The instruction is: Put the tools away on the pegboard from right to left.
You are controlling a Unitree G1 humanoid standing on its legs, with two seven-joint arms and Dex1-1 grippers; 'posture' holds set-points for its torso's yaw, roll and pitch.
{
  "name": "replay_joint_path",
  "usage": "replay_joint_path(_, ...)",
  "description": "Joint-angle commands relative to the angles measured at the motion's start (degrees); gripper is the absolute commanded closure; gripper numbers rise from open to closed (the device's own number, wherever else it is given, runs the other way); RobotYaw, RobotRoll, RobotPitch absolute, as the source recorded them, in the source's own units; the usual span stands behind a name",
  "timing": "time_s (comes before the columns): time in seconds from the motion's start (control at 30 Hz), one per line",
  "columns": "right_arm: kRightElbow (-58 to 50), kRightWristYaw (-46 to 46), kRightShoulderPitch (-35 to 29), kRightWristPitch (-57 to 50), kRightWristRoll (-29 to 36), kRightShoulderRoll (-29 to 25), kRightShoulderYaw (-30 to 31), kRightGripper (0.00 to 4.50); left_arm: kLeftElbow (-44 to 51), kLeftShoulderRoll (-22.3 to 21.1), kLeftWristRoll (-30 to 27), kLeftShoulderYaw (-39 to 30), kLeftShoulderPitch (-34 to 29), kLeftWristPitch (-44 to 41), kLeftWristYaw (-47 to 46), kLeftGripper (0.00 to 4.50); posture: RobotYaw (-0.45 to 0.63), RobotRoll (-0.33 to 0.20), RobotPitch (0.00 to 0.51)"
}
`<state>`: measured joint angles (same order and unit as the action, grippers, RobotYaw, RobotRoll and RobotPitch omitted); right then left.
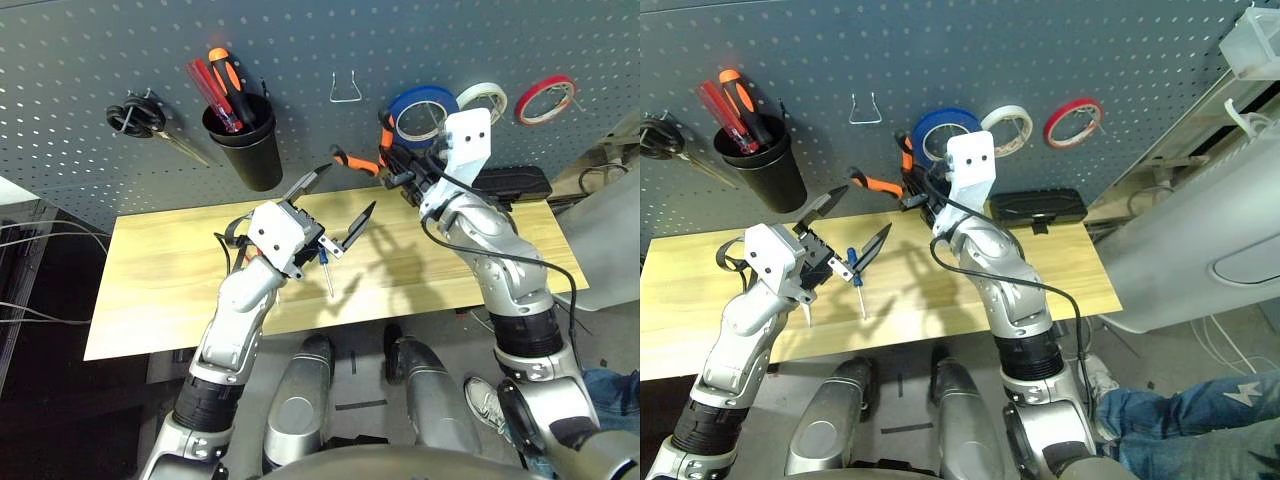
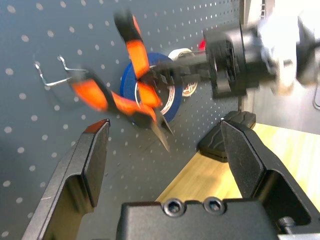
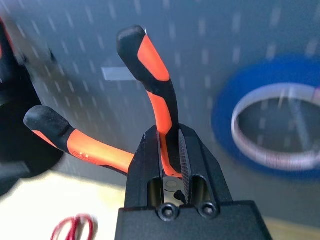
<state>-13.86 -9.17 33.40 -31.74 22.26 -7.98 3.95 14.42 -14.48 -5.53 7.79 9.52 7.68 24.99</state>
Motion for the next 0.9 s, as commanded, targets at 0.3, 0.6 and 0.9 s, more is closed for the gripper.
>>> replay_joint_path(0.3, -3.92, 1.08, 6.44, -0.66, 2.44, 3.71, -4.95, 4.20, -2.16, 1.09, -2.14, -1.95, 1.49, -3.76, -1.44, 0.00, 0.18, 0.000, 0.224)
replay_joint_path(0.6, -1.21, 3.32, 13.59, -2.33, 5.61, 6.62, -9.12, 4.20, -1.18, 1.59, -2.73, -3.07, 4.30, -6.64, -2.24, 0.00, 0.20, 0.000, 0.219)
replay_joint_path(0.9, 3.78, 4.04, 18.25, -0.49, 6.78, 9.03, -10.46, 4.20, -0.61, 1.27, -2.20, -2.72, 4.22, -6.88, -2.10, 0.00, 0.22, 0.000, 0.224)
